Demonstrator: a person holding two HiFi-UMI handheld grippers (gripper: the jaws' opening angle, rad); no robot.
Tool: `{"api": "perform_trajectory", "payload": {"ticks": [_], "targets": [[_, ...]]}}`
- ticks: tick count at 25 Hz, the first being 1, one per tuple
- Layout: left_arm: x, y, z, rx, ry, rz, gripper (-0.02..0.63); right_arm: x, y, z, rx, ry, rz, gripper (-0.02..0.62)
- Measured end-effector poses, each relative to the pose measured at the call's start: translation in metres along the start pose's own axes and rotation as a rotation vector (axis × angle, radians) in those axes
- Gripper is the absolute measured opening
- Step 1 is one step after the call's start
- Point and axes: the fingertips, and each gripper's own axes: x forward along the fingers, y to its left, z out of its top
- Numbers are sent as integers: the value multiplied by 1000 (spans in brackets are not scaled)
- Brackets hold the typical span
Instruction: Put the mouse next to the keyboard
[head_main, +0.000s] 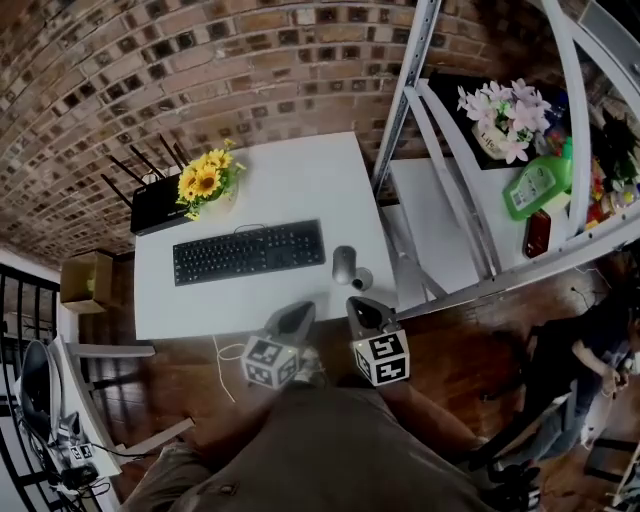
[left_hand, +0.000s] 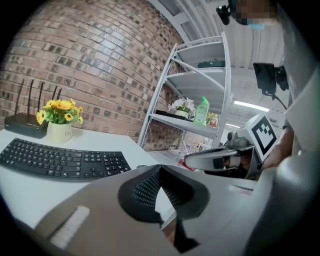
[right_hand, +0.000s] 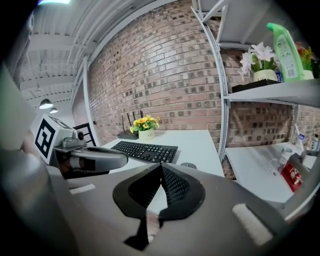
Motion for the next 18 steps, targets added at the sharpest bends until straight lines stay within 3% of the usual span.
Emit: {"api": "perform_trajectory", "payload": {"ticks": [12, 18], "targets": [[-53, -68, -36, -4, -31, 110, 2, -62, 26, -38, -13, -22, 142, 14], [-75, -89, -38, -5, -58, 111, 2, -83, 45, -47, -26, -35, 183, 14]]}}
